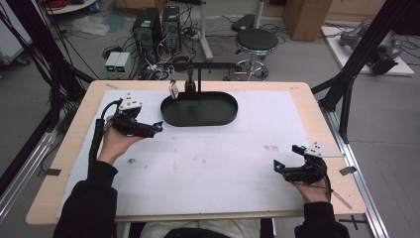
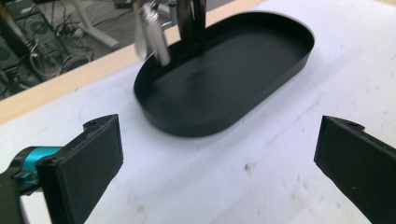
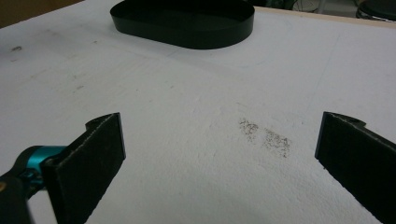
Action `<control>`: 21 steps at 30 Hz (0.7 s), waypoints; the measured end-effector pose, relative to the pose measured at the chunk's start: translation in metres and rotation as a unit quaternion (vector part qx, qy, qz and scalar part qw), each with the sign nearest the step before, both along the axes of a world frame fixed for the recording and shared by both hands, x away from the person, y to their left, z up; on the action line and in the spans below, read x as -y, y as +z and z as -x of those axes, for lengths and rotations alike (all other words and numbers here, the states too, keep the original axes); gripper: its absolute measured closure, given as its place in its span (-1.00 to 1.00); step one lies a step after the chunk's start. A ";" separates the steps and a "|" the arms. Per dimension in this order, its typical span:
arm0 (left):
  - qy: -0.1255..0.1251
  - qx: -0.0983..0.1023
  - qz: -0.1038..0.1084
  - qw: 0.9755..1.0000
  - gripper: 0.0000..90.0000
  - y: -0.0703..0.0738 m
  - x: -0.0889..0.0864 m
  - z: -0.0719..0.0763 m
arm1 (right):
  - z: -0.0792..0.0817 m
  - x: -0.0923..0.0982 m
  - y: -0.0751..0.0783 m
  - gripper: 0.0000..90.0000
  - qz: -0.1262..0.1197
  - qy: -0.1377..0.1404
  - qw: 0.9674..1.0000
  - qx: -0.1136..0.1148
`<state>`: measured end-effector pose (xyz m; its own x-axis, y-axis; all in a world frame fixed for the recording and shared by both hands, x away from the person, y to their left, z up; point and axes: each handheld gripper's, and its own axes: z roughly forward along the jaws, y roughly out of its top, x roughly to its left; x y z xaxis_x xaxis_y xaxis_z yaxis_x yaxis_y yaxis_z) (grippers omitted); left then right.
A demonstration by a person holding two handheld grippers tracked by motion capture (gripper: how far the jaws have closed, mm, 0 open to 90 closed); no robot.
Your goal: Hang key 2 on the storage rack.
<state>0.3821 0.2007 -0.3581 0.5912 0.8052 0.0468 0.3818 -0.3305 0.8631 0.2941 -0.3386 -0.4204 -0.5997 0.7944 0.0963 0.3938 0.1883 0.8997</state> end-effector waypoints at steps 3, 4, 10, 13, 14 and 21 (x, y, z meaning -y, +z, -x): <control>0.002 0.005 0.005 1.000 -0.96 -0.006 -0.008 0.012 | -0.002 0.000 -0.001 -0.98 0.001 0.001 1.000 -0.002; 0.002 0.006 0.004 1.000 -0.96 -0.007 -0.011 0.015 | -0.002 -0.001 -0.001 -0.98 0.002 0.001 1.000 -0.001; 0.006 0.012 0.005 1.000 -0.96 -0.010 -0.023 0.031 | -0.003 -0.002 -0.001 -0.98 0.002 0.002 1.000 -0.004; 0.003 0.012 0.010 1.000 -0.96 -0.012 -0.028 0.036 | -0.003 -0.003 -0.001 -0.98 0.004 0.004 1.000 -0.004; 0.005 0.014 0.016 1.000 -0.96 -0.012 -0.029 0.038 | -0.004 -0.003 -0.001 -0.98 0.004 0.004 1.000 -0.003; -0.006 0.033 0.037 0.999 -0.96 -0.017 -0.044 0.051 | -0.004 -0.002 -0.002 -0.98 0.007 0.003 1.000 -0.006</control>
<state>0.3310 0.2447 -0.3746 0.5990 0.8003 0.0262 0.3202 -0.2694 0.9082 0.2981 -0.3365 -0.4222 -0.6038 0.7916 0.0935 0.4038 0.2026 0.8921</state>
